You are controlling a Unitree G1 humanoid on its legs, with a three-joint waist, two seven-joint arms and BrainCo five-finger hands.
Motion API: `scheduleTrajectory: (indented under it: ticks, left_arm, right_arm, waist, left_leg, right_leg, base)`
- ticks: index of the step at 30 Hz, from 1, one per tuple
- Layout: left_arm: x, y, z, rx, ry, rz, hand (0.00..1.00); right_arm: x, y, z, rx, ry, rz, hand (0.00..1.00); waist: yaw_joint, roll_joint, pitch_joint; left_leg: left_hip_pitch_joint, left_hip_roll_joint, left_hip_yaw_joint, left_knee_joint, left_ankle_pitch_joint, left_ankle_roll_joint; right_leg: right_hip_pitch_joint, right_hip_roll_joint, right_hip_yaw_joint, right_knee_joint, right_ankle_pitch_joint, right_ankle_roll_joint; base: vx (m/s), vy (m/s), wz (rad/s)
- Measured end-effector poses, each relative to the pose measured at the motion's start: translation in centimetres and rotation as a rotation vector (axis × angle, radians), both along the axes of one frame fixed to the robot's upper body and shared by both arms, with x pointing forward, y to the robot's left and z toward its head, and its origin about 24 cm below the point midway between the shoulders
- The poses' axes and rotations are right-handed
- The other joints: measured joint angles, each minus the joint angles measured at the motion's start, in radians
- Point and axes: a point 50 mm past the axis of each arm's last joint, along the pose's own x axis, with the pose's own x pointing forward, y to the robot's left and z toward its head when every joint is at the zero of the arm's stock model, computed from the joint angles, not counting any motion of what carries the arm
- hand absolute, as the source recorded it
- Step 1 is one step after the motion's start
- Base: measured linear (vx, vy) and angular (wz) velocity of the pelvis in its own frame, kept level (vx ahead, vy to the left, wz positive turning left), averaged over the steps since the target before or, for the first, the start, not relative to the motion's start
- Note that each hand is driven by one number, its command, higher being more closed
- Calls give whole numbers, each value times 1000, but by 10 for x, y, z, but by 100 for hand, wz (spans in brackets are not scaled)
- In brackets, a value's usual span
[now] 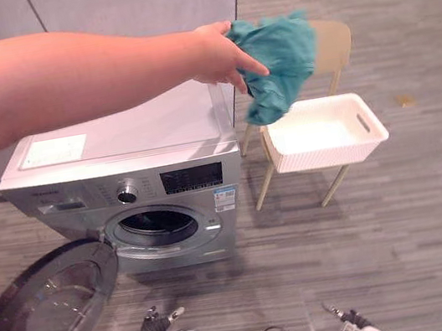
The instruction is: Pick up the laundry basket with both hands and put the clothes into the washing machine.
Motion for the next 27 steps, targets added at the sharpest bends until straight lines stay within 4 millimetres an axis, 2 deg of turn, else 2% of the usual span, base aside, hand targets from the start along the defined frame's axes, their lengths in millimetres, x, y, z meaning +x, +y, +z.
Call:
scheduleTrajectory:
  ticks: [1,2,3,4,5,7,9,10,11,12,13,14,15,16,17,18,19,20,21,22,23,24,25,26,27]
  left_arm:
    - [0,4,0,9,0,8,0]
    - [0,10,1,14,-4,39,0]
    - [-1,12,1,-2,-11,111,0]
    - [-2,14,1,-10,-13,148,0]
    - [-5,15,1,-17,-12,191,0]
    - [-23,21,-3,-6,30,225,0]
    - [-35,25,-4,-2,51,254,0]
    - [-37,28,-4,1,54,270,0]
    - [-37,32,-3,9,50,269,0]
    - [-34,33,-3,13,43,268,0]
    - [-27,36,0,16,16,271,0]
    - [-19,35,2,13,-9,267,0]
    - [-17,33,2,7,-12,257,0]
    - [-10,26,3,-11,-27,242,0]
    - [-1,15,4,-41,-51,239,0]
    - [8,7,5,-64,-70,243,0]
    - [7,7,5,-66,-69,250,0]
    - [2,8,4,-62,-57,255,0]
    - [-1,10,3,-58,-50,262,0]
    - [-1,11,3,-56,-51,266,0]
    - [-3,13,3,-51,-49,273,0]
    - [-6,8,1,-69,-34,286,0]
    - [-13,1,-2,-86,-16,300,0]
    - [-13,1,-2,-92,-19,319,0]
    - [-17,0,-3,-96,-6,337,0]
  right_arm:
    - [3,4,0,5,-4,10,0]
    - [6,15,-2,29,-16,22,0]
    - [10,24,-3,47,-23,48,0]
    - [11,29,-3,53,-22,65,0]
    - [16,32,-2,52,-29,95,0]
    - [23,44,-1,58,-47,154,0]
    - [20,56,-2,80,-59,184,0]
    - [19,65,-3,99,-59,210,0]
    - [22,70,-2,108,-79,230,0]
    - [24,71,-1,107,-89,240,0]
    - [26,70,1,99,-105,250,0]
    - [24,66,2,91,-107,247,0]
    - [21,64,1,87,-102,243,0]
    - [18,57,1,73,-97,229,0]
    - [15,50,1,64,-91,197,0]
    - [12,41,2,49,-84,163,0]
    - [11,39,2,45,-82,154,0]
    - [9,39,1,45,-74,153,0]
    - [2,40,-1,52,-55,145,0]
    - [-2,41,-3,57,-42,137,0]
    - [-13,42,-7,75,-7,105,0]
    - [-15,32,-7,61,7,89,0]
    - [-18,23,-6,41,18,81,0]
    - [-17,20,-6,35,23,77,0]
    - [-20,18,-7,43,36,57,0]
  waist:
    - [9,-10,1]
    - [18,-17,-4]
    - [38,-29,6]
    - [50,-30,6]
    - [65,-35,8]
    - [67,-54,-4]
    - [70,-66,-41]
    - [74,-90,-54]
    - [70,-102,-56]
    - [65,-112,-54]
    - [54,-126,-42]
    - [40,-136,-38]
    - [36,-137,-38]
    - [25,-128,-41]
    - [16,-112,-39]
    - [24,-103,-32]
    - [29,-99,-30]
    - [24,-90,-29]
    - [13,-96,-34]
    - [10,-104,-38]
    - [9,-115,-52]
    - [4,-79,-61]
    - [-1,-60,-68]
    - [5,-50,-71]
    - [3,-57,-69]
  left_leg:
    - [13,-11,3,-27,10,3]
    - [16,-40,-23,-63,17,-10]
    - [18,-89,-111,-54,5,-10]
    - [23,-115,-168,-50,-4,5]
    - [42,-124,-185,-52,-10,34]
    - [101,-110,-115,-89,-19,42]
    - [142,-113,-74,-131,-26,53]
    - [167,-118,-54,-144,-39,63]
    - [181,-124,-41,-141,-46,61]
    - [192,-125,-36,-132,-47,70]
    - [223,-126,-51,-103,-66,74]
    - [249,-124,-88,-81,-77,71]
    - [255,-119,-109,-75,-77,70]
    - [253,-104,-135,-73,-80,64]
    - [260,-83,-165,-95,-89,47]
    - [277,-63,-179,-106,-93,25]
    - [286,-50,-182,-110,-97,13]
    - [305,-17,-186,-118,-106,-16]
    - [309,9,-200,-126,-122,-48]
    - [311,22,-206,-129,-133,-69]
    - [315,49,-225,-142,-151,-108]
    - [323,106,-230,-154,-151,-114]
    - [329,136,-229,-163,-124,-114]
    - [333,148,-225,-161,-77,-112]
    - [333,161,-231,-157,-34,-111]
  right_leg:
    - [-9,-1,22,-7,-3,5]
    - [-17,1,62,-35,2,10]
    - [-20,0,98,-48,7,13]
    - [-19,0,110,-51,7,13]
    - [-10,-1,122,-45,-8,19]
    - [-15,-17,129,37,-30,25]
    - [-88,-41,104,201,-54,38]
    - [-171,-58,91,387,-81,84]
    - [-266,-71,90,583,-75,127]
    - [-310,-76,97,686,-49,154]
    - [-375,-85,101,854,7,172]
    - [-410,-91,102,982,0,159]
    - [-421,-97,100,1014,-14,150]
    - [-437,-119,84,1024,-30,131]
    - [-452,-173,63,975,-35,98]
    - [-458,-219,82,878,-34,77]
    - [-454,-230,100,808,-35,60]
    - [-411,-236,143,611,-19,51]
    - [-356,-241,181,435,24,59]
    - [-341,-243,194,388,61,68]
    - [-328,-243,178,354,56,179]
    - [-330,-206,129,376,24,202]
    - [-348,-186,96,405,-30,183]
    - [-363,-171,89,447,-53,162]
    - [-369,-155,83,469,-48,137]
  base:
    - [34,43,-67]
    - [59,11,-44]
    - [82,67,-43]
    - [71,101,-62]
    - [111,128,-66]
    - [101,68,-76]
    - [130,35,-64]
    - [180,7,-58]
    - [189,-14,-46]
    - [226,-76,-5]
    - [280,-132,40]
    - [337,-221,64]
    - [248,-228,91]
    - [189,-250,107]
    - [186,-249,105]
    - [209,-257,64]
    - [234,-313,17]
    - [238,-491,9]
    - [189,-428,19]
    - [241,-634,29]
    - [169,-461,19]
    - [249,-643,12]
    - [149,-392,-11]
    - [189,-513,-20]
    - [200,-541,-12]
